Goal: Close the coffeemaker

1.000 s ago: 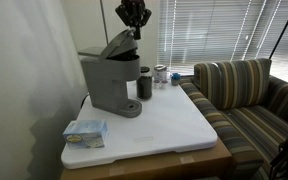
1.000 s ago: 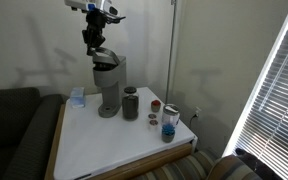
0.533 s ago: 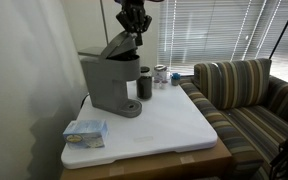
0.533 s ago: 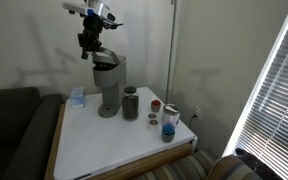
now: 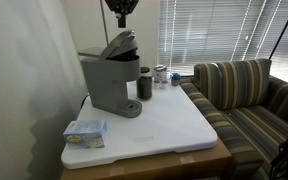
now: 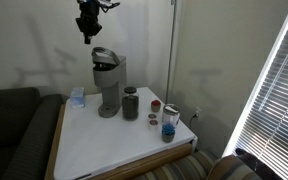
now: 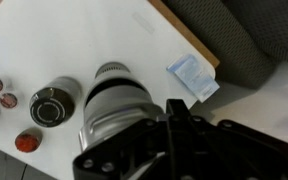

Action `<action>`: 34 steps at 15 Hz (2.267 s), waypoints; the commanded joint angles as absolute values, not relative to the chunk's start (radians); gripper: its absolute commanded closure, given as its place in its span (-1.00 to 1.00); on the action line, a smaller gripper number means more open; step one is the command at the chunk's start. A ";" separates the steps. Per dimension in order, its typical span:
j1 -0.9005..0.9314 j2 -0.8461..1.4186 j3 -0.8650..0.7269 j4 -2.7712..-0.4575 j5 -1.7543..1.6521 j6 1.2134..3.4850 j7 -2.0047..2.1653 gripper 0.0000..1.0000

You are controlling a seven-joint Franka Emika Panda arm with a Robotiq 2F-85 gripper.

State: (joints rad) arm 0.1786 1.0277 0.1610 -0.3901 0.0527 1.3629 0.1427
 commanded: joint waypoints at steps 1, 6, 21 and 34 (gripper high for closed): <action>0.177 1.036 0.134 -0.389 0.023 1.525 0.171 1.00; 0.165 1.026 0.114 -0.423 0.010 1.629 0.241 1.00; 0.158 1.010 0.079 -0.464 0.017 1.412 0.462 1.00; 0.161 1.119 0.065 -0.362 0.058 1.286 0.507 1.00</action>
